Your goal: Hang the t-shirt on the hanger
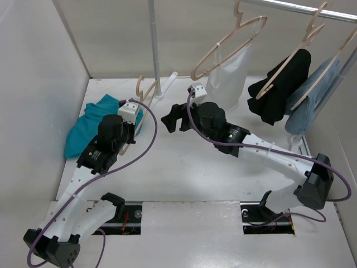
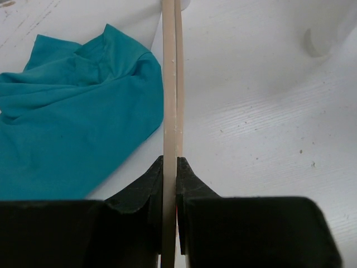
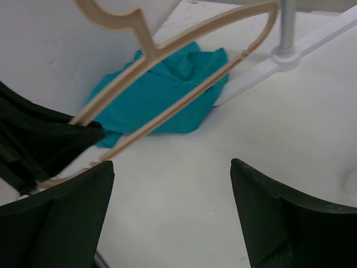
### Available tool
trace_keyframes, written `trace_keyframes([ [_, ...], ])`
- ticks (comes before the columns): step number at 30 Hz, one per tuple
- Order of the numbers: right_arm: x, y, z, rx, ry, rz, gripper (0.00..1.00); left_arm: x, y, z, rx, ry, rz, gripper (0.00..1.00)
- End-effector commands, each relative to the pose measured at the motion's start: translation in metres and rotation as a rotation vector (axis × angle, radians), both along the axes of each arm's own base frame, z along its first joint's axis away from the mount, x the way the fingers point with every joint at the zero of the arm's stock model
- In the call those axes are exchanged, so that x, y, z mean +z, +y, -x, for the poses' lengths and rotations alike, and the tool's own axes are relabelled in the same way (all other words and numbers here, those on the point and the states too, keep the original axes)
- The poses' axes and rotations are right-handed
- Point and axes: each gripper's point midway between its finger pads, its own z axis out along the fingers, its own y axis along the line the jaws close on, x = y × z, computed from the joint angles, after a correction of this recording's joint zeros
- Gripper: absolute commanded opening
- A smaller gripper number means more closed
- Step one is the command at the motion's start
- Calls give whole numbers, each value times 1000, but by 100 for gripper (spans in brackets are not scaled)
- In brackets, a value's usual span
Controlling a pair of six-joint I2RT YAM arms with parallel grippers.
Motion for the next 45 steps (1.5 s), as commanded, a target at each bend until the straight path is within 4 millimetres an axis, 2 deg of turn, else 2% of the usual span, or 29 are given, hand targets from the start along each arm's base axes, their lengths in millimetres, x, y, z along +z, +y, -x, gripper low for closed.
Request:
trace_keyframes([
  [1, 22, 21, 6, -47, 130, -153, 89, 13, -2, -3, 20, -54, 48, 0],
  [2, 28, 29, 9, -42, 150, -188, 88, 10, -4, -4, 9, -43, 50, 0],
  [4, 20, 42, 7, -82, 203, -225, 88, 10, -8, -5, -6, -50, 60, 0],
  [5, 32, 53, 12, -67, 188, -248, 88, 9, -10, -5, -18, -48, 65, 0],
  [6, 23, 63, 10, -71, 201, -239, 88, 7, -11, -6, -13, -37, 72, 0],
  [8, 31, 78, 7, -58, 189, -263, 88, 9, -15, -3, -35, -40, 85, 0],
  [9, 44, 88, 8, -43, 178, -286, 88, 9, -15, -3, -32, -38, 93, 0],
  [10, 30, 100, 3, -37, 192, -263, 88, 15, -15, -2, -32, -61, 102, 0],
  [11, 27, 106, 0, -37, 194, -261, 88, 21, -14, -2, -33, -84, 112, 0],
  [13, 21, 120, -5, -36, 229, -283, 89, 12, -16, 0, -41, -64, 108, 0],
  [16, 14, 126, -10, -56, 247, -282, 86, 12, -17, 1, -56, -71, 107, 0],
  [18, -12, 121, -17, -129, 288, -208, 83, 6, -16, 2, -56, -69, 106, 0],
  [20, -25, 120, -22, -165, 304, -177, 81, 11, -16, 2, -65, -93, 96, 0],
  [22, -19, 127, -26, -158, 285, -190, 80, 16, -18, 3, -99, -116, 77, 0],
  [23, -6, 133, -28, -137, 263, -203, 80, 11, -16, 3, -110, -115, 49, 0],
  [27, -26, 150, -36, -126, 269, -130, 74, 7, -17, 3, -154, -114, -12, 0],
  [29, -37, 151, -31, -124, 319, -117, 74, 4, -18, 2, -174, -117, -28, 0],
  [30, -51, 153, -30, -127, 351, -101, 74, 5, -18, 2, -178, -120, -36, 0],
  [33, -75, 156, -20, -119, 442, -120, 73, 4, -15, -1, -163, -124, -52, 0],
  [35, -68, 157, -20, -116, 437, -149, 62, 4, -15, -1, -167, -126, -60, 0],
  [36, -70, 155, -21, -126, 437, -141, 49, 4, -17, -1, -177, -126, -56, 0],
  [38, -74, 152, -21, -139, 441, -125, 37, -2, -16, 0, -182, -111, -71, 0],
  [39, -68, 151, -21, -137, 437, -133, 12, -2, -16, 0, -182, -111, -71, 0],
  [40, -68, 151, -21, -137, 437, -133, 0, -2, -17, 1, -197, -112, -74, 0],
  [41, -76, 148, -19, -142, 446, -115, 0, -6, -18, 2, -211, -106, -84, 0],
  [42, -76, 145, -24, -148, 440, -110, 0, -9, -20, 4, -229, -96, -89, 7],
  [43, -79, 151, -17, -101, 462, -110, 0, -11, -26, 8, -267, -82, -76, 16],
  [44, -79, 152, -15, -56, 473, -120, 0, -10, -33, 14, -326, -85, -66, 37],
  [45, -88, 145, -21, -70, 474, -100, 0, -10, -33, 14, -330, -88, -74, 37],
])
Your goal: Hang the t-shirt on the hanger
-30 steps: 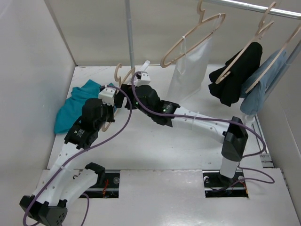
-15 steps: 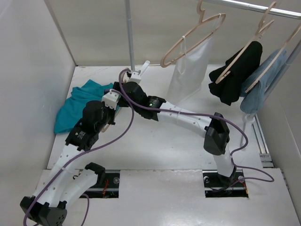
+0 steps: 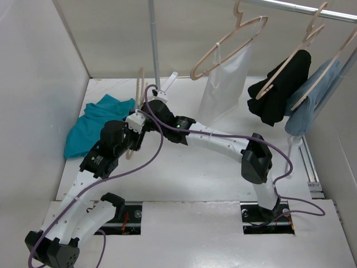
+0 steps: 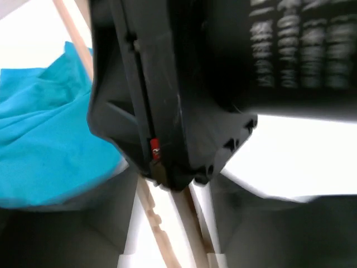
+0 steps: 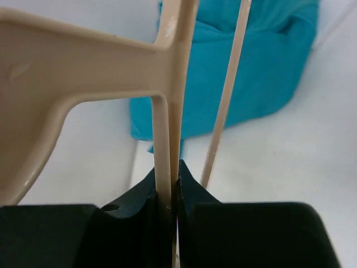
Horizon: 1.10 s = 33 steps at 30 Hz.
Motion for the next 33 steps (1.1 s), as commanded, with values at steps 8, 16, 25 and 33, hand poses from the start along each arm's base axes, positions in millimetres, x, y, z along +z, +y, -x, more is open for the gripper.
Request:
trace_keyframes([
  [8, -27, -38, 22, 259, -173, 193, 0, 51, -48, 68, -456, -150, 118, 98],
  [16, -51, -78, 61, 552, -306, 218, 0, 95, -47, 104, -537, -270, 167, 89],
  [25, -51, -140, 93, 580, -403, 288, 0, 75, -29, 36, -246, -125, 107, 85],
  [33, -70, -182, 101, 521, -360, 333, 0, 47, 22, -46, 51, -63, -90, 83],
])
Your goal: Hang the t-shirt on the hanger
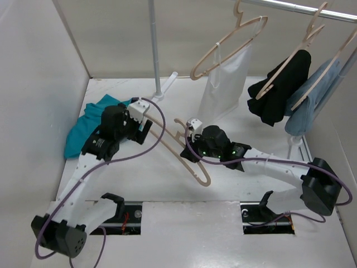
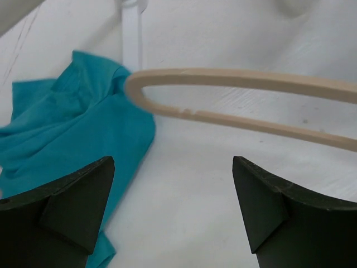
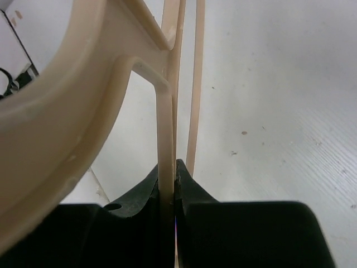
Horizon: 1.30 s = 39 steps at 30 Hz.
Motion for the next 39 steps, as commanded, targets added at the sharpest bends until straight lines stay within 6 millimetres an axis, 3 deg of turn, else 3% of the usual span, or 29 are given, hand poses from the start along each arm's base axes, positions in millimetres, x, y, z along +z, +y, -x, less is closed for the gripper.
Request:
trace_keyframes([
  [1, 11, -18, -14, -58, -53, -32, 0, 22, 33, -38, 123, -69, -39, 85],
  [2, 13, -26, -15, -78, -47, -37, 0, 24, 39, -48, 139, -56, -29, 86],
  [3, 11, -33, -17, -93, -42, -30, 0, -2, 54, -60, 173, 49, -35, 86],
  [5, 12, -51, -26, -133, -36, -34, 0, -10, 64, -74, 193, 112, -24, 86],
  [6, 17, -56, -29, -145, -43, -47, 0, -33, 66, -81, 183, 186, -44, 84],
  [8, 15, -70, -36, -172, -42, -38, 0, -49, 62, -89, 135, 193, -118, 84],
  [11, 15, -82, -43, -199, -50, -20, 0, -93, 48, -94, 70, 236, -241, 87],
  [15, 23, -86, -45, -193, -51, -26, 0, -146, 56, -107, 86, 329, -335, 87],
  [18, 25, -85, -46, -189, -50, -14, 0, -163, 66, -126, 142, 341, -369, 86],
  [21, 27, -85, -46, -189, -49, -13, 0, -169, 71, -141, 180, 314, -393, 79],
  [24, 25, -86, -45, -189, -43, -7, 0, -178, 74, -142, 179, 321, -411, 61],
  [25, 29, -86, -44, -193, -43, -18, 0, -177, 71, -144, 173, 313, -402, 49],
  [26, 32, -87, -43, -193, -51, -26, 0, -181, 72, -141, 171, 322, -404, 49],
  [27, 32, -87, -43, -193, -51, -26, 0, -181, 70, -141, 163, 323, -397, 32],
  [30, 37, -90, -42, -202, -67, -36, 0, -186, 66, -138, 135, 337, -364, 2],
  [33, 40, -95, -41, -218, -74, -31, 0, -186, 62, -120, 72, 381, -340, 0],
  [34, 42, -96, -39, -218, -75, -32, 0, -175, 63, -114, 57, 367, -329, 0],
  [37, 38, -101, -36, -226, -67, -18, 0, -158, 43, -73, -206, 401, -325, 0],
  [38, 38, -102, -37, -235, -69, -15, 0, -144, 25, -35, -352, 445, -280, 0],
  [39, 40, -103, -36, -235, -72, -17, 0, -136, 18, -14, -444, 457, -275, 0],
])
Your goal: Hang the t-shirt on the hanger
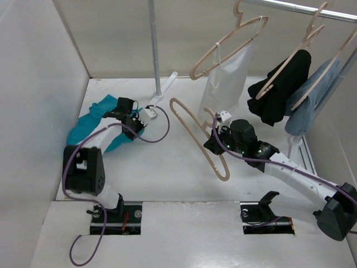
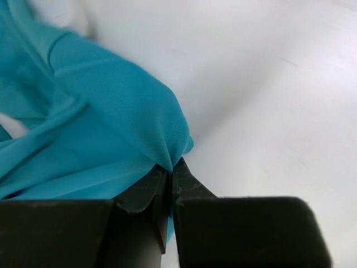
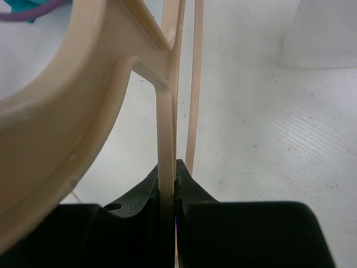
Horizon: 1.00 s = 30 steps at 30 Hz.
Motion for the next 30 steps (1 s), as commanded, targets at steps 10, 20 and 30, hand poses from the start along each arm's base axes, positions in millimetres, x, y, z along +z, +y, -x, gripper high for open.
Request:
trace_keyframes([
  [10, 27, -14, 2, -42, -81, -28, 0, 96, -134, 194, -696, 130, 343, 0],
  [20, 42, -54, 20, -163, -101, -13, 0, 145, -183, 115, -563, 12, 373, 0],
  [30, 25, -67, 42, -132, -74, 41, 0, 124, -160, 61, -329, -70, 231, 0],
])
